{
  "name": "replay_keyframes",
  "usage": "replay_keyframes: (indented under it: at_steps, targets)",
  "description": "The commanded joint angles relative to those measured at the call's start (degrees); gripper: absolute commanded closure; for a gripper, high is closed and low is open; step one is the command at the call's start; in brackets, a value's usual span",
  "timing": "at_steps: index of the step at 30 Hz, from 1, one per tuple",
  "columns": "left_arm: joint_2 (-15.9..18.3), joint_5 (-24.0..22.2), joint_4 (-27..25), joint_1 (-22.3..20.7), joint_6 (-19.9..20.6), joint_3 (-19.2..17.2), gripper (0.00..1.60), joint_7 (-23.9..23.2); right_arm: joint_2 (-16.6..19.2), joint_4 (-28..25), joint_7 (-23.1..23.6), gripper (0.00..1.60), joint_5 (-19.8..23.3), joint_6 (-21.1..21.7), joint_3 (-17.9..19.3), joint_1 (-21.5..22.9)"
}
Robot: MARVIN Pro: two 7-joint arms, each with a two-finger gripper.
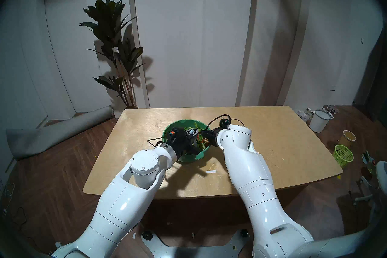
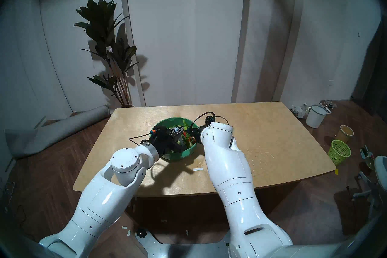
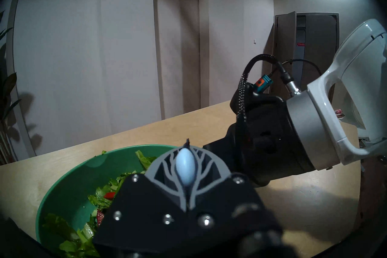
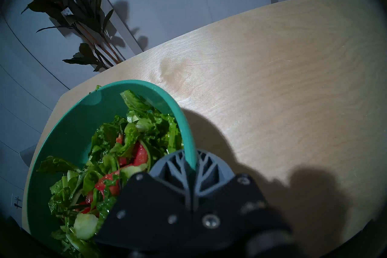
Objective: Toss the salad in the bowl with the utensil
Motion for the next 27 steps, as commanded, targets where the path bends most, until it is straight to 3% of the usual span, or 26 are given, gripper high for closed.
replay_keyframes:
  at_steps: [1,9,27]
  targets:
    - [0.34,2.08,2.38,-1.71,-3.47,0.61,1.60,-0.04,-0.32,-1.29,0.03,1.60,0.11,-0.04,-0.02,0.61]
    - [-0.19,5.04,10.10,-5.96,-6.81,1.59,1.60,1.24,-0.32,-1.24,0.06,1.60,0.07,-0.06,-0.02,0.63]
    - [1.02,7.58,19.03,-13.14,-10.88,1.29,1.60,1.98,-0.34,-1.23,0.12,1.60,0.01,-0.05,0.01,0.63]
